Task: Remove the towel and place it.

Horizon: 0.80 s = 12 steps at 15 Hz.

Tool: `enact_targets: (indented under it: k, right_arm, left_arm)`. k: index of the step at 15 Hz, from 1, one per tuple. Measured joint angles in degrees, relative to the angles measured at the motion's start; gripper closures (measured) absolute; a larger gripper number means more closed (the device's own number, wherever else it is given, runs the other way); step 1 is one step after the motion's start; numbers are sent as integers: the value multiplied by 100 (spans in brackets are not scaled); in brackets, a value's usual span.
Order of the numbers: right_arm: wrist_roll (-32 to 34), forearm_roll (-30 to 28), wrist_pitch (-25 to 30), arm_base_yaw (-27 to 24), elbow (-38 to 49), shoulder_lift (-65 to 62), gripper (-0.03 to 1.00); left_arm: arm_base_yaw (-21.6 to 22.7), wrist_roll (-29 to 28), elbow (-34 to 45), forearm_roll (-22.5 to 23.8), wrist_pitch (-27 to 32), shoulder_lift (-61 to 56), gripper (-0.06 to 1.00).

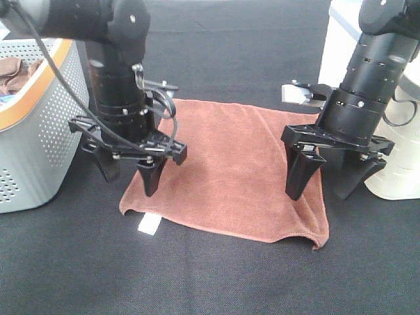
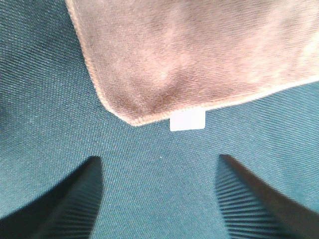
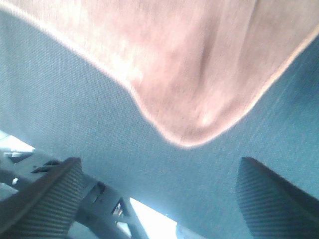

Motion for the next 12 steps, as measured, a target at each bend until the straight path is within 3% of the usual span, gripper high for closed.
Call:
enact_targets:
  k: [6,12]
  right_arm:
    - [0,138,0,0,0,-1077,16]
    - [0,80,29,0,0,-3730,16]
  left_arm:
    - [0,6,0,0,-6,-1232,29]
    - [0,6,11,252,29,-3455,29]
